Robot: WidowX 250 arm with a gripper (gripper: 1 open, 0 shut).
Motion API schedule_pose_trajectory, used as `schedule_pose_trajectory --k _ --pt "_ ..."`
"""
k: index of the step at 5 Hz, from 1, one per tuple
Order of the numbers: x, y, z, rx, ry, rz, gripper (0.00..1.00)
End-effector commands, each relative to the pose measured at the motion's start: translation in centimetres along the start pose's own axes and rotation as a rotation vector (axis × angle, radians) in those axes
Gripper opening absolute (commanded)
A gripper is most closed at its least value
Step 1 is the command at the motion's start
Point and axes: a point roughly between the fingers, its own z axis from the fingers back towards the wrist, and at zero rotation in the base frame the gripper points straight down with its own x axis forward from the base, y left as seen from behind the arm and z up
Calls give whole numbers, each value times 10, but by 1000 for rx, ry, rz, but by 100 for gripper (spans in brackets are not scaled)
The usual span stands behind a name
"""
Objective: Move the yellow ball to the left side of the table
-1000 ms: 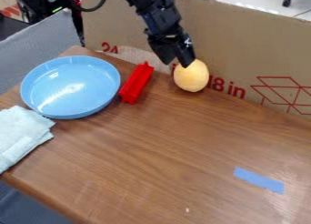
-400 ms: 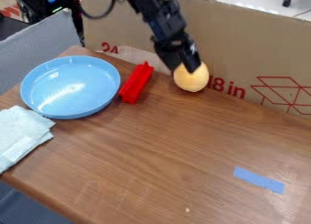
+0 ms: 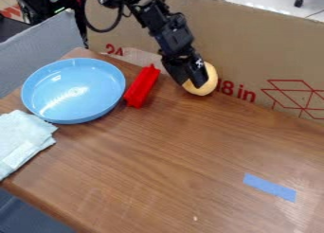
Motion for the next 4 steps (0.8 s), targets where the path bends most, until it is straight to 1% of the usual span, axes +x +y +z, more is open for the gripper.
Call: schedule_pose_trajectory --k 1,2,3,4 --pt "21 -26 31 61 -73 -74 100" --pt "15 -32 37 77 -74 -79 100" --pt "10 -34 25 86 -69 -65 100" --pt "14 -49 38 109 -61 -62 100"
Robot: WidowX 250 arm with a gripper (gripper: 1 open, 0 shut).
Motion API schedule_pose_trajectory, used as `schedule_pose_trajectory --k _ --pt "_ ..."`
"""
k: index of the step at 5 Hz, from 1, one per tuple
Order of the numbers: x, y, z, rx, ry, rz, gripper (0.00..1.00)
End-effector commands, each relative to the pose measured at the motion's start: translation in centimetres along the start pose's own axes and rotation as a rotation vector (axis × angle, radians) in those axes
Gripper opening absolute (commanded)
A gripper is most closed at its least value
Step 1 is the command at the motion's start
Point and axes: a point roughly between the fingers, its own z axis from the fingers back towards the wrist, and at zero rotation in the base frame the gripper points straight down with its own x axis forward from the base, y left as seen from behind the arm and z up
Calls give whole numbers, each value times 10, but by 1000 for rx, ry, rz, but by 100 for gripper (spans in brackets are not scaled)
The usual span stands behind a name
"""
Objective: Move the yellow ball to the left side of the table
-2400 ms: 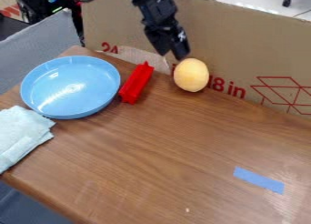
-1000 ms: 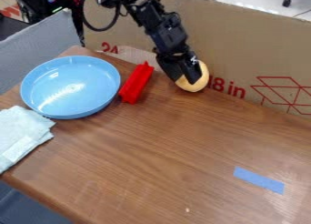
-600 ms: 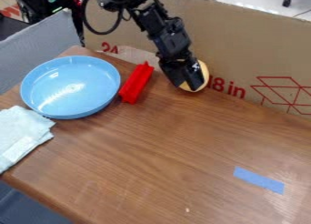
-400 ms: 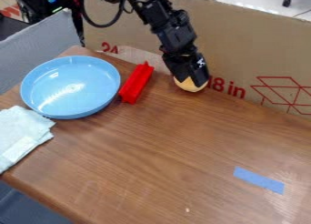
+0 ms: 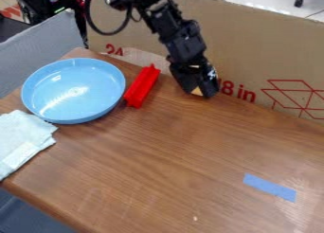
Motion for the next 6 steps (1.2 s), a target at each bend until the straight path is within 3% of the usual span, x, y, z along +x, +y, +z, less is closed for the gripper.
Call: schedule_pose_trajectory --k 1,2,3,4,5,6 --pt "10 -28 37 58 -38 -33 100" --pt "-4 -24 58 52 -43 -5 100" --pt "-12 -5 57 82 -58 3 100" --pt "-8 17 59 87 -43 -1 100" --pt "-13 21 38 101 -12 -3 100" --pt "-9 13 36 117 5 -1 100"
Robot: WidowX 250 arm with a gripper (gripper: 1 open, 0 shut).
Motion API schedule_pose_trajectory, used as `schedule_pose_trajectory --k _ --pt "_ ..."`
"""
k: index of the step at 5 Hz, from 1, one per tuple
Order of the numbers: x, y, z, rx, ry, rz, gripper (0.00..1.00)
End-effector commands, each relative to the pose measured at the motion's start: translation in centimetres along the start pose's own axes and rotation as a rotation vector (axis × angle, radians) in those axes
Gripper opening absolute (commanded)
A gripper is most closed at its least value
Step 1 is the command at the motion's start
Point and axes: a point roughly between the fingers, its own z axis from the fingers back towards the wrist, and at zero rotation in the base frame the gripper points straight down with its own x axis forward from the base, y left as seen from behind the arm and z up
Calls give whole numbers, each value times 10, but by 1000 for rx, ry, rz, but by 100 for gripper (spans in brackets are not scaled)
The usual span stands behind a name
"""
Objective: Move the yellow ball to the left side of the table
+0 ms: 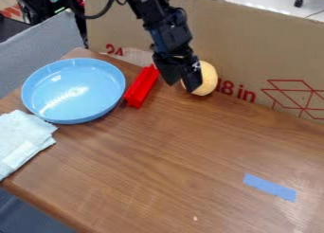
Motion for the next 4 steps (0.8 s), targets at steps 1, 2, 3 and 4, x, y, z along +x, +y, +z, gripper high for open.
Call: schedule_pose_trajectory --k 1,2,3,4 --pt "7 0 33 58 -37 8 100" --pt "-2 0 42 61 -10 57 100" --pt "-9 -8 46 77 47 111 100" --pt "-20 -7 49 106 57 111 100"
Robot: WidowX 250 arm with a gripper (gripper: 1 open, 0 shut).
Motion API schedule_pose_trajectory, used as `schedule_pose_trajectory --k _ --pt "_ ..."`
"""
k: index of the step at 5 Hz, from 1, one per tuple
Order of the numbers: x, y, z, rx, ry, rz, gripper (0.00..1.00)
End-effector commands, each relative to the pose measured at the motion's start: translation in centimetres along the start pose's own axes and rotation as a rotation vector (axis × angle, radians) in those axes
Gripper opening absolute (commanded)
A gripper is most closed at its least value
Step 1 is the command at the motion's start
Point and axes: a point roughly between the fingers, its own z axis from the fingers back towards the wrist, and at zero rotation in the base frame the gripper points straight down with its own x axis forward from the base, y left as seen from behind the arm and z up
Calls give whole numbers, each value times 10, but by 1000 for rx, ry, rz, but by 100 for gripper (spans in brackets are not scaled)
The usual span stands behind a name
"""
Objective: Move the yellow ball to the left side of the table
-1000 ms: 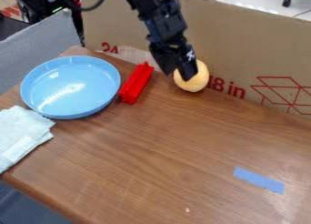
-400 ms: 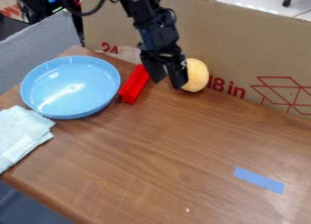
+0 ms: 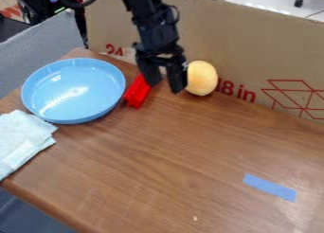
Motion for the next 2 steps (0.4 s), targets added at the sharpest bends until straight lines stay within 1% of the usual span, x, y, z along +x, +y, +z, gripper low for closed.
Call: schedule_pose_trajectory --k 1,2 --pt "21 -2 46 59 -75 -40 100" --pt "29 10 82 103 -83 -32 100"
